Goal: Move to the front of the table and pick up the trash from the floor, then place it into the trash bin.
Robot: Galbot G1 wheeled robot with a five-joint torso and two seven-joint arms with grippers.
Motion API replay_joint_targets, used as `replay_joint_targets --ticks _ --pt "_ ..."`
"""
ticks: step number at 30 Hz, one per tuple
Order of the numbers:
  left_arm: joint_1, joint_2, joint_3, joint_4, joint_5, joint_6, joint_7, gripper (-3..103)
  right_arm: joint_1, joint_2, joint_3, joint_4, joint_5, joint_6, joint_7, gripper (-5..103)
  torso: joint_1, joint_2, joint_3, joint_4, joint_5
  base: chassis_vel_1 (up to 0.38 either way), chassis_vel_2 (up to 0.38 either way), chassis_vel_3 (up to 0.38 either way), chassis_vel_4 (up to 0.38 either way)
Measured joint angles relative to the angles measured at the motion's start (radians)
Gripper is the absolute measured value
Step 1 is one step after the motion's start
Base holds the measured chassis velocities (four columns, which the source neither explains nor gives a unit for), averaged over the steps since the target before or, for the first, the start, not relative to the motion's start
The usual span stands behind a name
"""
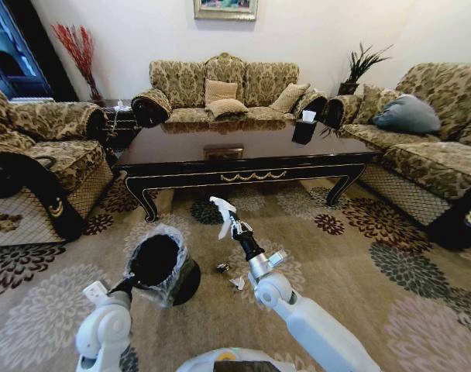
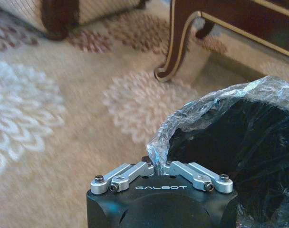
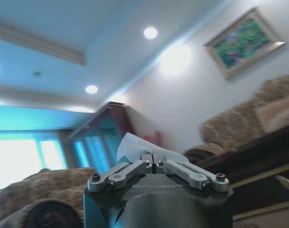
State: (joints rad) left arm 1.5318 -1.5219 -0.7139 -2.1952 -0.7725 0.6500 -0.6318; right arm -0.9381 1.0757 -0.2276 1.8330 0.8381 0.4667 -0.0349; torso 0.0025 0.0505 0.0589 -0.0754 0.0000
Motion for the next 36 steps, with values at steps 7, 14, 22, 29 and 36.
replay_joint_targets --ticks 7,14,22,29,36 --pt "-0.015 -0.030 0.095 0.091 0.071 -0.006 0.006 3 0.032 -0.001 -0.089 -0.045 -0.023 0.105 -0.168 0 0.000 0.000 0.000 0.0000 0.0000 0.000 0.000 0.000 0.000" --pt "-0.033 -0.047 0.133 0.129 0.096 -0.015 0.014 3 0.038 0.004 -0.149 -0.083 -0.029 0.149 -0.249 0 0.000 0.000 0.000 -0.0003 0.0000 0.000 0.000 0.000 0.000" --pt "-0.037 -0.068 0.168 0.124 0.103 -0.022 0.023 3 0.043 0.049 -0.205 -0.163 -0.084 0.164 -0.259 0 0.000 0.000 0.000 -0.0002 0.0000 0.000 0.000 0.000 0.000" --pt "-0.024 -0.064 0.163 0.084 0.100 -0.022 0.022 3 0.040 0.064 -0.215 -0.191 -0.106 0.168 -0.250 0 0.000 0.000 0.000 -0.0001 -0.0001 0.000 0.000 0.000 0.000" --pt "-0.018 -0.055 0.147 0.051 0.093 -0.020 0.019 3 0.029 0.050 -0.214 -0.196 -0.132 0.171 -0.235 2 0.000 0.000 0.000 -0.0001 0.0000 0.000 0.000 0.000 0.000"
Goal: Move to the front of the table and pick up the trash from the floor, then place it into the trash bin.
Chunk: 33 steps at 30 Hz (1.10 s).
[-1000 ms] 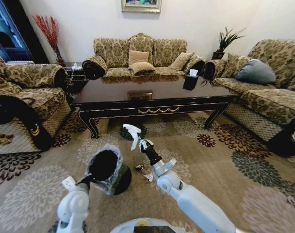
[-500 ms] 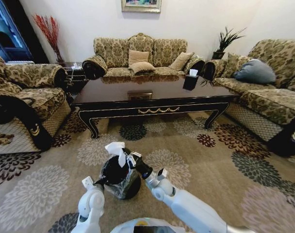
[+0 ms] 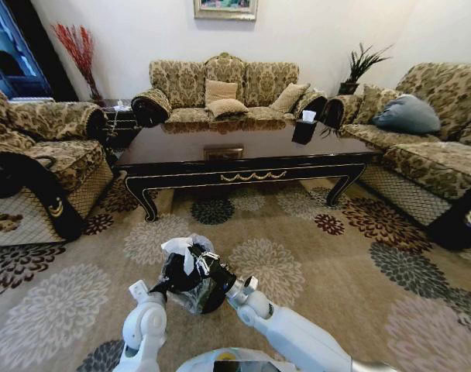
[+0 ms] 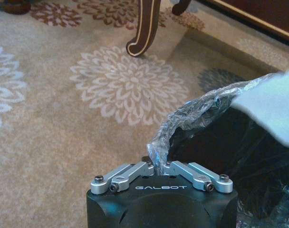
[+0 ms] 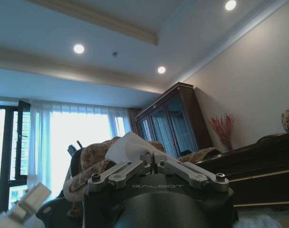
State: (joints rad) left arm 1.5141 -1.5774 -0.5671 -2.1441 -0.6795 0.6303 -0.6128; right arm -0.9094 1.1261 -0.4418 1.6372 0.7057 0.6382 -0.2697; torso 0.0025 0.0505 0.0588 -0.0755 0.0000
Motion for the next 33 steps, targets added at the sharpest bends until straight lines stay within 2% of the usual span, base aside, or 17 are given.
replay_joint_targets --ticks 1,2,5,6,8,11,13,14,15,17,22,24,26,33 --pt "0.002 0.001 -0.001 -0.006 -0.002 0.000 0.000 3 -0.004 -0.002 0.000 0.000 -0.006 0.000 0.005 8 0.000 0.000 0.000 0.0000 0.0000 0.000 0.000 0.000 0.000" --pt "0.002 0.001 -0.001 -0.006 -0.002 0.000 0.000 3 -0.004 -0.002 0.000 0.000 -0.006 0.000 0.005 8 0.000 0.000 0.000 0.0000 0.0000 0.000 0.000 0.000 0.000" --pt "0.007 0.001 0.000 -0.024 -0.004 0.001 0.001 3 -0.021 -0.011 0.000 -0.008 -0.028 0.002 0.011 24 0.000 0.000 0.000 -0.0001 0.0000 0.000 0.000 0.000 0.000" --pt "0.007 0.001 0.000 -0.024 -0.004 0.001 0.001 3 -0.021 -0.011 0.000 -0.008 -0.028 0.002 0.011 24 0.000 0.000 0.000 -0.0001 0.0000 0.000 0.000 0.000 0.000" --pt "0.010 0.001 0.001 -0.028 -0.004 0.000 0.002 3 -0.028 -0.014 -0.001 -0.010 -0.035 0.003 0.013 35 0.000 0.000 0.000 -0.0001 0.0000 0.000 0.000 0.000 0.000" --pt "0.011 0.000 0.001 -0.030 -0.004 0.000 0.002 3 -0.034 -0.017 -0.001 -0.010 -0.041 0.004 0.015 40 0.000 0.000 0.000 -0.0001 0.0000 0.000 0.000 0.000 0.000" --pt "0.012 0.000 0.001 -0.030 -0.004 0.000 0.002 3 -0.037 -0.018 0.000 -0.010 -0.044 0.005 0.015 51 0.000 0.000 0.000 0.0000 0.0000 0.000 0.000 0.000 0.000" --pt "0.012 0.000 0.000 -0.031 -0.004 0.000 0.002 3 -0.039 -0.020 0.001 -0.009 -0.046 0.006 0.016 51 0.000 0.000 0.000 0.0000 0.0000 0.000 0.000 0.000 0.000" --pt "0.013 0.001 -0.001 -0.033 -0.004 0.000 0.002 3 -0.040 -0.023 0.002 -0.008 -0.048 0.006 0.016 62 0.000 0.000 0.000 0.0000 0.0000 0.000 0.000 0.000 0.000" --pt "0.013 0.002 -0.003 -0.033 -0.004 0.000 0.002 3 -0.041 -0.025 0.003 -0.007 -0.049 0.007 0.016 62 0.000 0.000 0.000 0.0000 0.0000 0.000 0.000 0.000 0.000" --pt "0.014 0.003 -0.006 -0.034 -0.003 0.000 0.001 3 -0.045 -0.034 0.011 -0.005 -0.058 0.012 0.016 89 0.000 0.000 0.000 0.0000 0.0000 0.000 0.000 0.000 0.000" --pt "0.014 0.003 -0.006 -0.034 -0.003 0.000 0.001 3 -0.046 -0.036 0.012 -0.005 -0.061 0.012 0.016 89 0.000 0.000 0.000 0.0000 0.0000 0.000 0.000 0.000 0.000" --pt "0.013 0.004 -0.009 -0.033 -0.003 0.000 0.001 3 -0.052 -0.043 0.017 -0.010 -0.078 0.014 0.017 97 0.000 0.000 0.000 0.0000 0.0000 0.000 0.000 0.000 0.000" --pt "0.009 0.008 -0.022 -0.031 -0.004 0.000 0.001 3 -0.073 -0.075 0.030 -0.011 -0.108 0.022 0.017 100 0.000 0.000 0.000 -0.0001 0.0000 0.000 0.000 0.000 0.000"
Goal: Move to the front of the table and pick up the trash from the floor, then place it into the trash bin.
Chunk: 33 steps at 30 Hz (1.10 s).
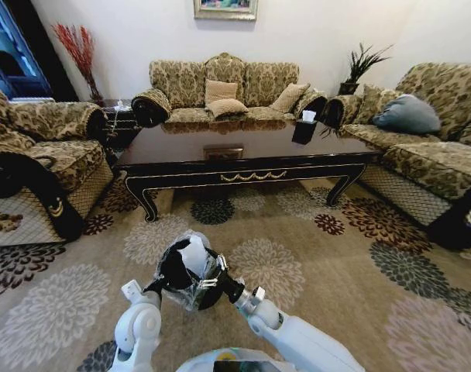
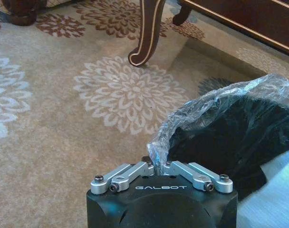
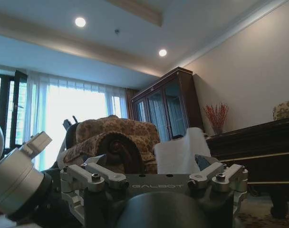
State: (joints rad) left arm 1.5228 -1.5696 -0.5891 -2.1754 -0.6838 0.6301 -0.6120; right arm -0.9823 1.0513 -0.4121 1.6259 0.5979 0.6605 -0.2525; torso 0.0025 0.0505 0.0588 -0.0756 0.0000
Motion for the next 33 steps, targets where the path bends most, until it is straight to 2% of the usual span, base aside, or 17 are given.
replay_joint_targets --ticks 8,18,28,33 --pt "-0.009 0.006 -0.022 0.001 -0.009 0.000 0.001 3 -0.022 -0.028 0.006 0.000 -0.027 0.013 0.000 100 0.000 0.000 0.000 0.0000 0.0000 0.000 0.000 0.000 0.000" --pt "-0.010 0.007 -0.031 0.004 -0.010 -0.002 0.004 3 -0.028 -0.032 0.003 -0.001 -0.040 0.021 -0.001 100 0.000 0.000 0.000 0.0001 0.0000 0.000 0.000 0.000 0.000" --pt "-0.021 0.012 -0.078 0.005 -0.039 -0.002 0.004 3 -0.033 -0.044 0.008 -0.007 -0.052 0.038 -0.004 100 0.000 0.000 0.000 0.0002 0.0000 0.000 0.000 0.000 0.000" --pt "-0.020 0.010 -0.069 0.005 -0.034 -0.003 0.004 3 -0.034 -0.044 0.009 -0.005 -0.054 0.041 -0.005 100 0.000 0.000 0.000 0.0001 0.0000 0.000 0.000 0.000 0.000"
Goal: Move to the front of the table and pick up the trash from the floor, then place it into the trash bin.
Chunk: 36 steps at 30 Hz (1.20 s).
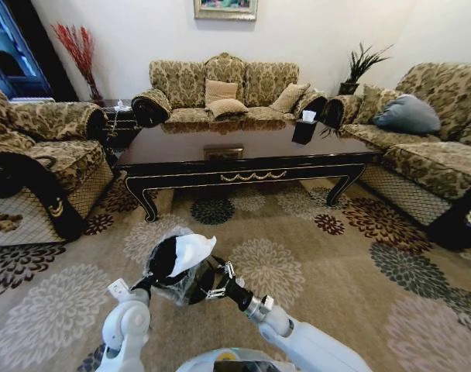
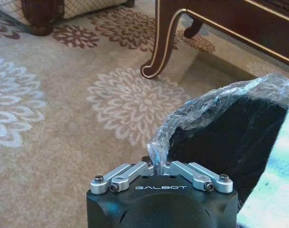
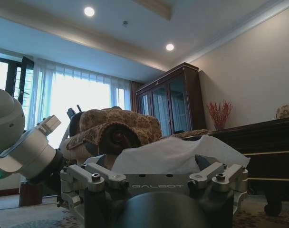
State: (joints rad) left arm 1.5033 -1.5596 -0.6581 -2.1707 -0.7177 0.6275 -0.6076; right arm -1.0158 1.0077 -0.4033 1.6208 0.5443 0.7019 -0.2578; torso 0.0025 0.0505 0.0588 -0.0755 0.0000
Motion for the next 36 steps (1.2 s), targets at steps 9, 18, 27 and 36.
replay_joint_targets --ticks 9,18,27,36 --pt "-0.001 -0.037 0.077 0.044 0.079 -0.013 0.017 3 0.010 0.033 -0.022 -0.004 -0.002 0.000 -0.001 100 0.000 0.000 0.000 0.0000 0.0000 0.000 0.000 0.000 0.000" --pt "-0.010 -0.040 0.081 0.052 0.085 -0.023 0.028 3 0.008 0.021 -0.035 -0.026 -0.019 0.009 -0.002 100 0.000 0.000 0.000 0.0000 0.0000 0.000 0.000 0.000 0.000" --pt "-0.015 -0.031 0.067 0.044 0.063 -0.024 0.032 3 -0.002 0.002 -0.058 -0.054 -0.040 0.022 -0.003 100 0.000 0.000 0.000 0.0000 0.0001 0.000 0.000 0.000 0.000" --pt "-0.019 -0.035 0.052 0.034 0.041 -0.033 0.040 3 0.001 -0.005 -0.062 -0.079 -0.055 0.032 -0.003 100 0.000 0.000 0.000 0.0000 0.0000 0.000 0.000 0.000 0.000"
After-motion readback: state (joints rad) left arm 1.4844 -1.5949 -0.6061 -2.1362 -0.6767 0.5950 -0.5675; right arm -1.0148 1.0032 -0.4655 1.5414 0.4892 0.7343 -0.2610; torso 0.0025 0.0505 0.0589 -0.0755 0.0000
